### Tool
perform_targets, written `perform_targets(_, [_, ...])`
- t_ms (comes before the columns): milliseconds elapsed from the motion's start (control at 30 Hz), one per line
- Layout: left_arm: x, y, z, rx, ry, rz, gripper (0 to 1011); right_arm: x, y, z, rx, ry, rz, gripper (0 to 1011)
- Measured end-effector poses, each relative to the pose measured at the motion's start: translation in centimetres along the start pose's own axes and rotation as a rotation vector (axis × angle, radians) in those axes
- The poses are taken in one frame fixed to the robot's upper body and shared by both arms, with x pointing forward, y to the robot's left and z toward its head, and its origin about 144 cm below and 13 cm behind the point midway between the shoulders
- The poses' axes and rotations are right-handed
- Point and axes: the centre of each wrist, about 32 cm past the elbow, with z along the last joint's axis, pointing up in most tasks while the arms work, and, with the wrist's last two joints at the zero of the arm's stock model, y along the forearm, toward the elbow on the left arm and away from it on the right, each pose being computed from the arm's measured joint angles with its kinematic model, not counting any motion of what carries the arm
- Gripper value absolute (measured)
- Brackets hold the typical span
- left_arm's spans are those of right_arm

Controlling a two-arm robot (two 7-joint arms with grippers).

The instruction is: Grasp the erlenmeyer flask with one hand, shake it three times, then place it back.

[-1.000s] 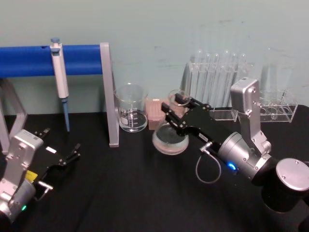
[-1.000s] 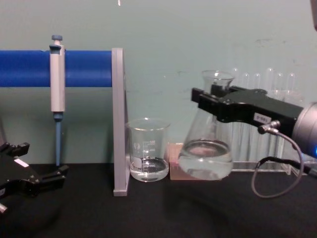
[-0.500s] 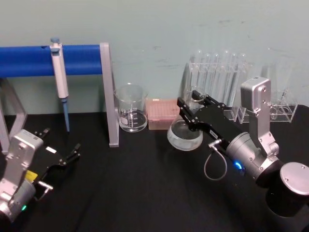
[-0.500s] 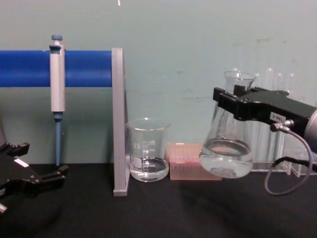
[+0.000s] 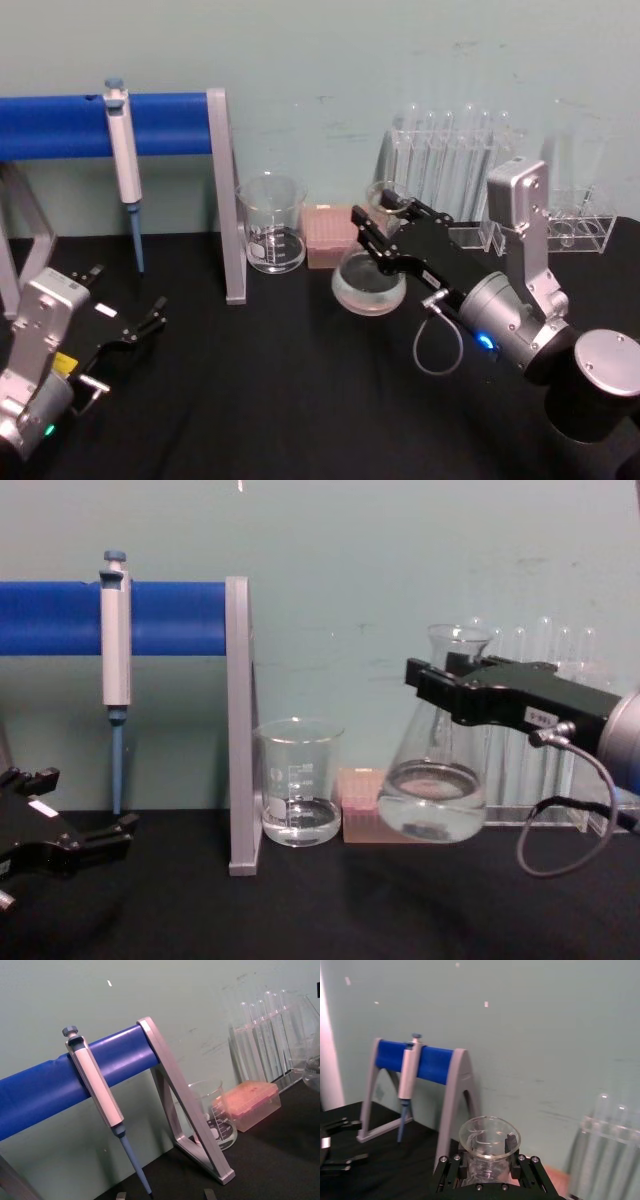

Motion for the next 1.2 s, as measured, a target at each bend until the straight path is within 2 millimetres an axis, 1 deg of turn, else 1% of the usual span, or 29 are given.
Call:
perform_targets(300, [0.0,0.0,0.0,0.000,0.000,0.000,1001,-0.3,0.6,0.1,0.006,-0.008,0.123,450])
perform_targets(933, [0.0,0.0,0.0,0.000,0.000,0.000,1001,-0.7,1.1,0.2,0.032,-0.020,0.390,450])
perform_targets(1200, [0.0,0.0,0.0,0.000,0.000,0.000,1001,-0.9,1.2,0.1,0.033,-0.017,0.447,450])
